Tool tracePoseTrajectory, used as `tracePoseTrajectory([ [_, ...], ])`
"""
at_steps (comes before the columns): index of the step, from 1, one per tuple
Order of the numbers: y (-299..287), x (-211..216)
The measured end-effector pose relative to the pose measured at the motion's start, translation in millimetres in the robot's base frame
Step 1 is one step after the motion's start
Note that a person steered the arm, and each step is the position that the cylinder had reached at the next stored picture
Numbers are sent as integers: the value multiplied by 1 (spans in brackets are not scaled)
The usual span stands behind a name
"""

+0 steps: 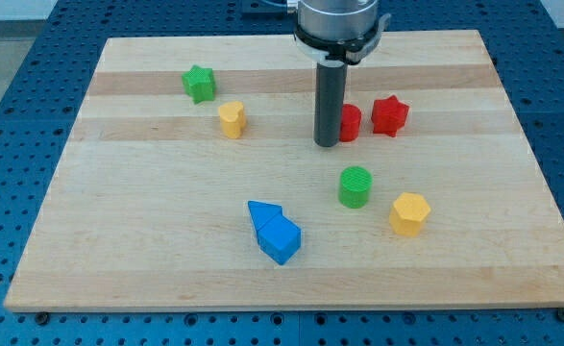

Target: Move red circle into red star

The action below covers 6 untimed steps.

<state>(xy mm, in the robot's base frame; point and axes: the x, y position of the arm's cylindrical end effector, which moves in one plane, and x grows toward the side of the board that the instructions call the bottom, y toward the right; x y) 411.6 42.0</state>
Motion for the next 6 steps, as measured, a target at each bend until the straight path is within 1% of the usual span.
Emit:
tracePoseTrajectory([
  [2,49,-2],
  [3,81,5],
  [4,97,21],
  [5,85,50],
  [6,76,90],
])
